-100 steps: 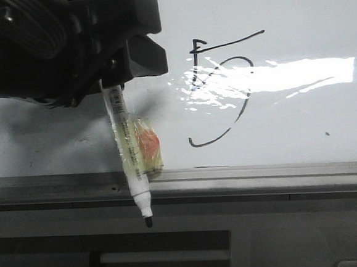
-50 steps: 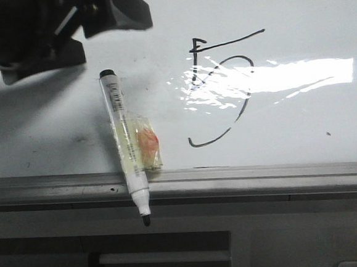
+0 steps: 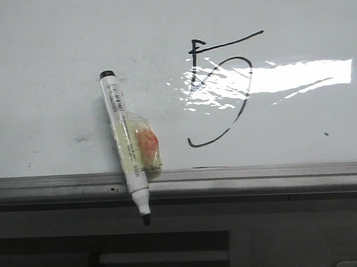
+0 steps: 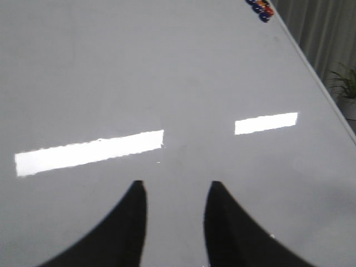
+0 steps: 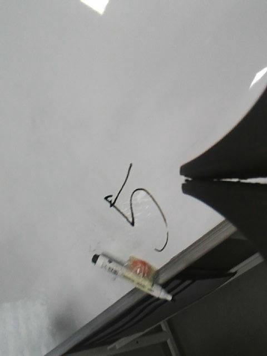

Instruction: Write number 5 on whiteboard

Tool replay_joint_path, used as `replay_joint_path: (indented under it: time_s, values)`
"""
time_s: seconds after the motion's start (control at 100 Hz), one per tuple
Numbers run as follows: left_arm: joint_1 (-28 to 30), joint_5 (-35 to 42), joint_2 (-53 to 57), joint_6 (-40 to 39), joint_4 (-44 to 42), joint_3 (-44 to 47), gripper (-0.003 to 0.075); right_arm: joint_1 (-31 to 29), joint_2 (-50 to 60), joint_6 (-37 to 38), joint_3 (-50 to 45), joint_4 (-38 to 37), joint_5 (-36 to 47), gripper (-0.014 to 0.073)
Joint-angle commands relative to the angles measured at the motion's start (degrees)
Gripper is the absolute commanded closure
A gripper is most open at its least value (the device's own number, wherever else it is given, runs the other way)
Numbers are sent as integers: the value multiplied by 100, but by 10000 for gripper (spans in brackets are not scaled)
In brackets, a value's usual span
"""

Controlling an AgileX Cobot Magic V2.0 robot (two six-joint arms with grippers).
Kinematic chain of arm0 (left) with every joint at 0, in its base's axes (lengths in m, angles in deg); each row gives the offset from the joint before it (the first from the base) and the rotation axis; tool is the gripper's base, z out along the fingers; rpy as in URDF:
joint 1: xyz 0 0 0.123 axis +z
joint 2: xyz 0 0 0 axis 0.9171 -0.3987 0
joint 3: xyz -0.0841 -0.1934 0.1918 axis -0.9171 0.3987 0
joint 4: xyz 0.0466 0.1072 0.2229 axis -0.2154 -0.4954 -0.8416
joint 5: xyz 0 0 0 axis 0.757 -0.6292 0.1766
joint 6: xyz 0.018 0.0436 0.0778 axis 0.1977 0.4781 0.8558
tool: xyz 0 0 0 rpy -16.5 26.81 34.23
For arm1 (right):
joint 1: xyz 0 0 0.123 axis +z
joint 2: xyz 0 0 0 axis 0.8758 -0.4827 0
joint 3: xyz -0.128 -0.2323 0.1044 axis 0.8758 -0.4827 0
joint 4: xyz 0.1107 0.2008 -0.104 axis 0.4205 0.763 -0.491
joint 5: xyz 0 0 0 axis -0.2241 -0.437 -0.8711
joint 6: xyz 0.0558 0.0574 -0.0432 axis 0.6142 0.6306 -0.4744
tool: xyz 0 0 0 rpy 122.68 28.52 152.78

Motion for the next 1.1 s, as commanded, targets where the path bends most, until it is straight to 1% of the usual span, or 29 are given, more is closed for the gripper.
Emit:
replay_joint_path:
  time_s: [0.0,0.09,0.2,0.29,0.4,0.88,0.92,1.02,1.05,1.09]
  values:
    - [14,-408,571,350,152,164,738,-32,210,426,-442,-692,340,634]
    - [14,-703,1101,339,152,523,741,-32,484,780,-983,-840,449,636]
    - [14,-855,1584,339,152,845,741,-32,621,794,-1304,-748,733,637]
    - [14,-855,1799,339,152,999,741,-32,621,794,-1408,-748,716,637]
    - [14,-855,1829,339,152,1087,741,-32,621,794,-1443,-748,613,637]
    - [29,-875,1876,339,125,1285,741,-32,621,794,-1443,-748,613,637]
    - [75,-790,1948,349,-47,1319,741,-32,621,794,-1443,-748,613,637]
    - [411,-619,2235,206,-1058,1571,741,-32,621,794,-1443,-748,613,637]
    - [622,-619,2349,-59,-1491,1671,741,-32,621,794,-1443,-748,613,637]
    - [883,-611,2543,-655,-1959,1842,741,-32,621,794,-1443,-748,613,637]
